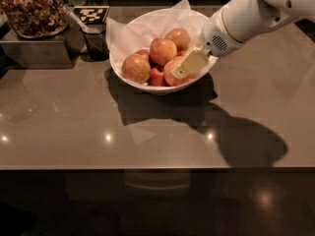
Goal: Pick apple from white bowl
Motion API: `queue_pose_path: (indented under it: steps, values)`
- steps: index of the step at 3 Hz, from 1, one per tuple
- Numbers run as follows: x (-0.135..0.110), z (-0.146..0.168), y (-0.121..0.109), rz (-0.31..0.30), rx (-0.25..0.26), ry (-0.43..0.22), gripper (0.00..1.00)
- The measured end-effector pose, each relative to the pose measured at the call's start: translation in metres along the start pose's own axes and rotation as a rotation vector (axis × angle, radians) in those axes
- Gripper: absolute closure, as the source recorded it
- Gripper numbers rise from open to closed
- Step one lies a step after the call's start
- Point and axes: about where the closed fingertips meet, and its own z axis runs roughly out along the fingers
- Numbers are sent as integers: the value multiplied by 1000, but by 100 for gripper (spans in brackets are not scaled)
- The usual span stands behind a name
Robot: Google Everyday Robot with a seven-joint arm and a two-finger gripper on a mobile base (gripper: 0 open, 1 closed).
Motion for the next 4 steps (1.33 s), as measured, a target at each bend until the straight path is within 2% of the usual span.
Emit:
queue_pose_path:
  steps: [1,2,3,4]
  values:
    - [8,10,7,41,-57,1,31]
    - [12,18,17,63,-110,5,33]
    - [10,19,20,69,-126,7,52]
    - [13,25,26,87,-151,0,75]
